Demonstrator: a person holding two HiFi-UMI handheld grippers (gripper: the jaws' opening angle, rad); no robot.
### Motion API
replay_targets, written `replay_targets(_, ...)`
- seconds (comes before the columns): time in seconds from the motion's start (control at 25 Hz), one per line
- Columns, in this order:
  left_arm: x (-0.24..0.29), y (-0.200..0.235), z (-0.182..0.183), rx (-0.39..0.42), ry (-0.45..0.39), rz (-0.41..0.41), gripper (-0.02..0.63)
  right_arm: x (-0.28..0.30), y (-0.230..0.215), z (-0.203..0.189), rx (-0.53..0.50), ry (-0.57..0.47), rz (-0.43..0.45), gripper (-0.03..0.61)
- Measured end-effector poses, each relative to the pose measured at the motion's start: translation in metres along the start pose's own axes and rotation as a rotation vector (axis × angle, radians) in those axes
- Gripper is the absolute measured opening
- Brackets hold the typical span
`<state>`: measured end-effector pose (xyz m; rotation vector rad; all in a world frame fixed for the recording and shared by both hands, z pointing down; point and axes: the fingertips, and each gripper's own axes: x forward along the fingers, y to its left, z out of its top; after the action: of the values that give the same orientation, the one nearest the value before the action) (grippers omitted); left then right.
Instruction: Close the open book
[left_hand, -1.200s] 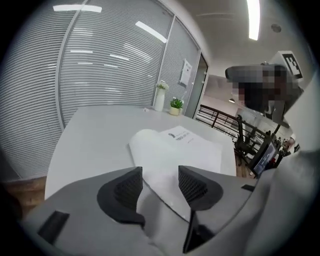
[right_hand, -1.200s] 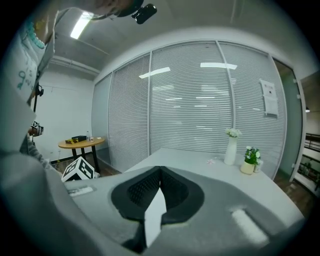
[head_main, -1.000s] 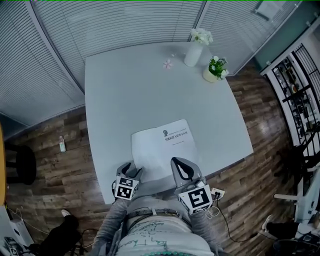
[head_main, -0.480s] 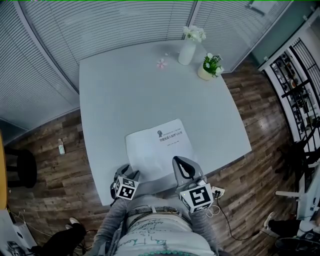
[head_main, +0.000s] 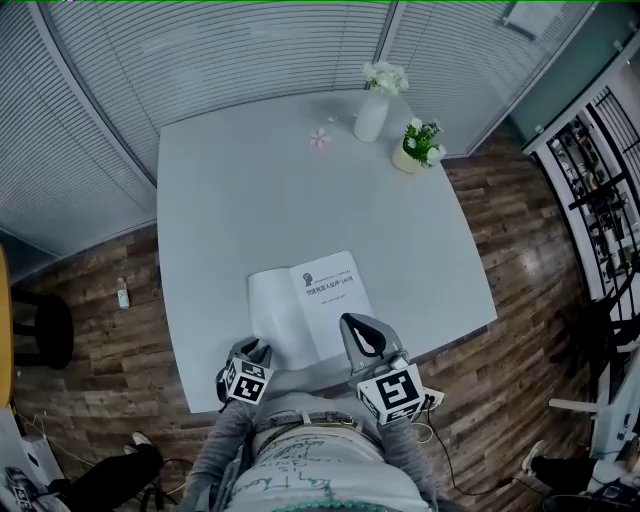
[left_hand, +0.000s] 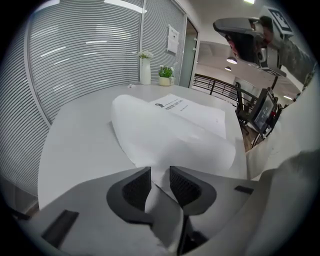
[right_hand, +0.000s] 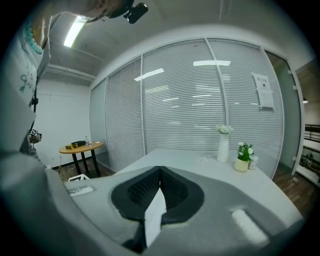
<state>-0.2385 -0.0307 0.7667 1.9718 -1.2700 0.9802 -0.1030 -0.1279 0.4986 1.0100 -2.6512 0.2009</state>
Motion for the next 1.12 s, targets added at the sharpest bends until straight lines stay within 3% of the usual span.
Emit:
replay_targets(0.6, 0.022, -0.036, 0.052, -0.082, -0.048, -0.017, 0.106, -0.022, -0.044, -0.003, 0.011, -0.007, 0.015, 0.000)
replay_targets(0.92, 0.022, -0.059, 0.089, -0.127, -0.126, -0.074, 0.106, -0.038, -0.064, -0.006, 0.022, -0.013, -0.009, 0.000)
replay_targets(1.12, 0.026, -0.072, 0.109, -0.114, -0.159, -0.098, 0.106, -0.046, -0.072, -0.009, 0.028, -0.016, -0.022, 0.000)
